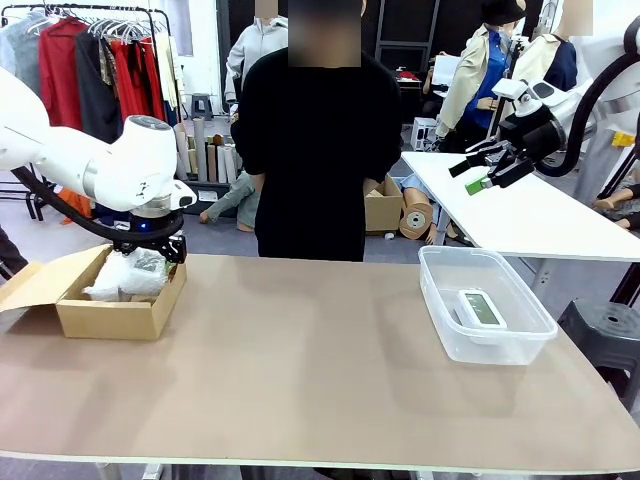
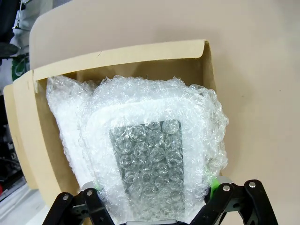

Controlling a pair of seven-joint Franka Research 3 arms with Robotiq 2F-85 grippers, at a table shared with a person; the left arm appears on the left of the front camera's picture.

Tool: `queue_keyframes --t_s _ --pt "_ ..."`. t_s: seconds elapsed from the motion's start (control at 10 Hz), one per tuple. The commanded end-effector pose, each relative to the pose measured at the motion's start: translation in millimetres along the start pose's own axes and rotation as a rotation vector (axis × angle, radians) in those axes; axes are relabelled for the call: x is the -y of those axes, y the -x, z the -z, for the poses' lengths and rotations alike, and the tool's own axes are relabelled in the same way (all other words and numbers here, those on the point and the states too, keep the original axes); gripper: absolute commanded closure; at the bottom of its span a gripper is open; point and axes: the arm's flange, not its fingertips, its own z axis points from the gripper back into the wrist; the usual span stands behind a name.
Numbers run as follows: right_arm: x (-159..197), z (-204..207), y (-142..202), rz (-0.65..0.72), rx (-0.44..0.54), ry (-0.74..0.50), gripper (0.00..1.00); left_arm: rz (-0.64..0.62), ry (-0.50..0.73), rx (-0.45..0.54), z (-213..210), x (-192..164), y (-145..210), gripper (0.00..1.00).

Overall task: Separate and place wrapped and unwrapped clocks.
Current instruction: If the picked Digital clock is wrapped, place it in the Package Box ; if not, place it in the Organizing box.

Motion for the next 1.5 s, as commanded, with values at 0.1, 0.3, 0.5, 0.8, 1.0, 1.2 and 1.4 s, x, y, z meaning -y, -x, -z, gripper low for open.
queue_keyframes --t_s 0.1,0.3,0.5,0.8,1.0,1.2,1.4 --pt "-1 0 -2 -0.002 0.008 0.001 0.0 0.015 -0.018 0.03 -4 2 0 1.0" --pt "-1 0 -2 -0.002 0.008 0.001 0.0 0.019 -0.01 0.011 4 4 -1 1.0" --pt "-1 0 -2 -0.002 0.008 0.001 0.0 0.02 -0.005 0.0 10 5 -3 1.0" --pt "-1 0 -2 -0.002 0.008 0.001 0.0 0.027 0.01 -0.006 17 5 -6 1.0" --pt "-1 0 -2 -0.002 0.008 0.001 0.0 0.031 0.019 -0.008 21 4 -8 1.0" --pt "-1 0 -2 -0.002 0.008 0.001 0.0 0.027 0.031 -0.013 27 1 -9 1.0" --pt "-1 0 -2 -0.002 0.008 0.001 0.0 0.018 0.037 -0.023 33 -3 -11 1.0"
